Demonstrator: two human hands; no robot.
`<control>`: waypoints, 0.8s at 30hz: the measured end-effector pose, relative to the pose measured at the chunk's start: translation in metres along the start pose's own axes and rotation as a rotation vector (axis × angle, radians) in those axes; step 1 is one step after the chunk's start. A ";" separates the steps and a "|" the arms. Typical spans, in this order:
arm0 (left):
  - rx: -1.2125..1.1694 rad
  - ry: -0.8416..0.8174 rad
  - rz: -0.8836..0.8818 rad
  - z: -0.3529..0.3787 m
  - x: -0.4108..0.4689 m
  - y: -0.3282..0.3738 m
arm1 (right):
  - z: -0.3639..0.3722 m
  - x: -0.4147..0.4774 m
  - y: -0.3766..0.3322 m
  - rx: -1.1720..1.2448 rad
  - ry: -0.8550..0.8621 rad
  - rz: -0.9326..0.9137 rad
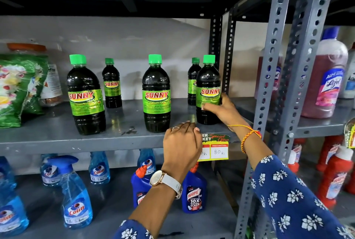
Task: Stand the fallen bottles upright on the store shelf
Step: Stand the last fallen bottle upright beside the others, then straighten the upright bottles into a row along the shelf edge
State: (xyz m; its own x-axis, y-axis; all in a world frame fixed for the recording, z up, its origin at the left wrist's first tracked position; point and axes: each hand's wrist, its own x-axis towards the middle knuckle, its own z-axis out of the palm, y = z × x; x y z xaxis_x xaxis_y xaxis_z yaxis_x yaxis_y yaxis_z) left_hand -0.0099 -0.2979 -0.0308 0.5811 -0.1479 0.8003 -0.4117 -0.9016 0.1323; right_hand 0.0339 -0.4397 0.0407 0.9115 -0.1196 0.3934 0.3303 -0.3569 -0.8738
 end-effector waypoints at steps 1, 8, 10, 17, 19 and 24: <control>-0.003 -0.003 0.001 -0.001 0.000 0.000 | -0.001 -0.004 -0.001 0.007 -0.006 -0.013; -0.017 0.024 0.004 -0.002 -0.002 0.001 | -0.010 -0.028 -0.004 -0.003 0.008 -0.091; -0.022 0.029 0.010 -0.002 -0.002 0.000 | -0.011 -0.030 -0.004 -0.007 0.026 -0.093; -0.052 -0.005 0.041 -0.002 -0.001 0.000 | -0.013 -0.032 -0.007 0.051 -0.025 -0.058; -0.165 -0.001 0.061 -0.008 -0.002 -0.002 | -0.017 -0.031 -0.004 0.148 -0.031 -0.004; -0.477 0.312 0.013 -0.076 -0.022 -0.041 | 0.001 -0.077 -0.025 0.193 0.412 -0.414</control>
State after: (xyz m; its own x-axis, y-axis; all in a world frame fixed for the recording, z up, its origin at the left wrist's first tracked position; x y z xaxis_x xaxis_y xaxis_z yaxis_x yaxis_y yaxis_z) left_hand -0.0596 -0.2271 -0.0090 0.3692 0.0346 0.9287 -0.7309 -0.6064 0.3132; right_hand -0.0441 -0.4207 0.0316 0.5410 -0.3690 0.7558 0.7103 -0.2807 -0.6455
